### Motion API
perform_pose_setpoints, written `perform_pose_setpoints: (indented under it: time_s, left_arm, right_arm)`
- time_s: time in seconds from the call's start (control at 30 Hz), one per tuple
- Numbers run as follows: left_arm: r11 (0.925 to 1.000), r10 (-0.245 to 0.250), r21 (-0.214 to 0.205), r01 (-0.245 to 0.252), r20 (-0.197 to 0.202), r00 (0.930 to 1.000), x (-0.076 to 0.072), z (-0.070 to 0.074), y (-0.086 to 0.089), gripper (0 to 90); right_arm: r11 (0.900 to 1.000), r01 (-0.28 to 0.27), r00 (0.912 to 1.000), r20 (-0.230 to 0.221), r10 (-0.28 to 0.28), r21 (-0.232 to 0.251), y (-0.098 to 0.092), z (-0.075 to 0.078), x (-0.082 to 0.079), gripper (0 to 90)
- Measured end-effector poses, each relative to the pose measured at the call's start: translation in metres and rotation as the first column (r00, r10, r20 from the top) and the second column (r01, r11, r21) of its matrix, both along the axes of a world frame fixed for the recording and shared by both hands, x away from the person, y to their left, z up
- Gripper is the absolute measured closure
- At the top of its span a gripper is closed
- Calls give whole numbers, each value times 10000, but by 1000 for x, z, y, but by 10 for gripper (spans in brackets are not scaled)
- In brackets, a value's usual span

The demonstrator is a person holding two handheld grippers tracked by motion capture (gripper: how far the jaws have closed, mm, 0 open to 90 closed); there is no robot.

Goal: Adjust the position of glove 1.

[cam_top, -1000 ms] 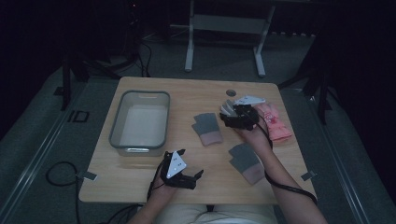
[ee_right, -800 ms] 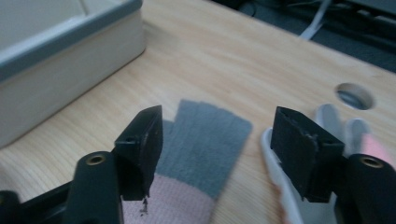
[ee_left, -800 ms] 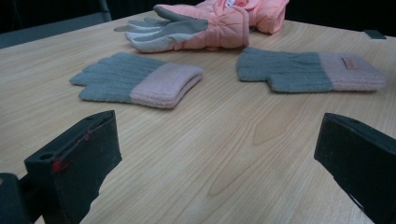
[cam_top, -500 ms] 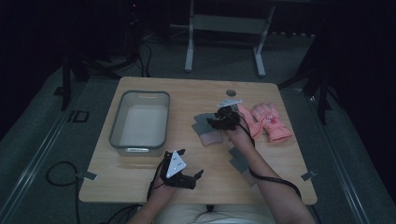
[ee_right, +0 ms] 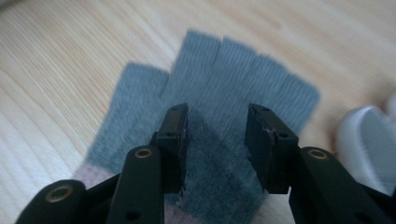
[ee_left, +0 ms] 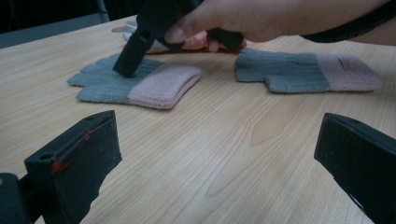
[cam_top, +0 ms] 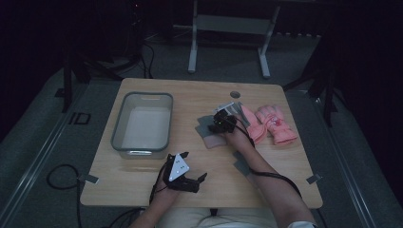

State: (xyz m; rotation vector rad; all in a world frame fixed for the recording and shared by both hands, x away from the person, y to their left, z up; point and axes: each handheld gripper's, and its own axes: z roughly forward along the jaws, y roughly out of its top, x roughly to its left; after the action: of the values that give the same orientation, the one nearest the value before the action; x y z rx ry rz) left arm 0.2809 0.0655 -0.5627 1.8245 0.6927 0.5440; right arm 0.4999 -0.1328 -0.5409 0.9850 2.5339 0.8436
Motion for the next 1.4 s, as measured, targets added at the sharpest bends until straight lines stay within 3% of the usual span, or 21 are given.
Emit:
perform_pose_setpoints:
  time_s: [0.07, 0.2, 0.3, 0.37, 0.4, 0.5, 0.63, 0.7, 0.83, 1.0, 1.1, 1.17, 1.23, 1.4]
  left_arm:
    - [10000, 14, 0, -14, -5, 10000, 0, 0, 0, 0]
    - [10000, 12, -2, -12, -5, 10000, 0, 0, 0, 0]
    - [10000, 37, -50, -38, -35, 10000, 0, 0, 0, 0]
    - [10000, 58, -76, -58, -45, 10000, 0, 0, 1, 0]
    - [9999, 70, -96, -70, -58, 10000, 0, 0, 1, 0]
    - [9999, 53, -98, -54, -88, 9999, 1, 0, 1, 0]
    - [9999, 63, -78, -63, -29, 10000, 1, 0, 0, 0]
    - [10000, 86, -37, -86, 41, 10000, 0, 0, 0, 0]
    - [9999, 121, -34, -121, 3, 9999, 0, 0, 0, 0]
    - [9998, 161, -133, -162, -80, 9998, 1, 0, 2, 0]
    - [9998, 159, -89, -159, -28, 9999, 1, 0, 1, 0]
    - [9998, 153, -93, -153, -31, 9999, 1, 0, 1, 0]
    - [9998, 165, -87, -165, -28, 9999, 1, 0, 1, 0]
    - [9998, 176, -36, -176, -36, 9998, 1, 0, 0, 0]
  right_arm:
    - [10000, -20, 10000, -48, 20, 45, 0, -1, 0, 612]
    - [9997, -236, 9997, 34, 236, -115, 3, -1, -3, 775]
    - [9999, 101, 9999, -32, -101, -80, 7, 0, -5, 829]
    - [9986, 461, 9984, -350, -452, 251, 6, 4, -5, 851]
    - [9974, 651, 9970, -446, -638, 297, 5, 8, -6, 852]
    - [9864, 1161, 9926, -505, -1109, 1162, 1, 31, -16, 853]
    - [9740, 1407, 9899, -97, -1412, 1773, 0, 63, -34, 853]
    - [9744, 1469, 9885, 94, -1507, 1699, 1, 73, -42, 853]
    - [9624, 1851, 9814, 135, -1915, 1989, -6, 83, -62, 853]
    - [9488, 2066, 9778, -168, -2087, 2389, -19, 71, -90, 853]
    - [9489, 2145, 9767, -383, -2114, 2315, -25, 55, -106, 853]
    - [9397, 2333, 9721, -825, -2194, 2502, -29, 43, -116, 853]
    - [9478, 2270, 9733, -854, -2129, 2238, -28, 30, -126, 853]
    - [9514, 2295, 9700, -1292, -2061, 2053, -24, 9, -134, 852]
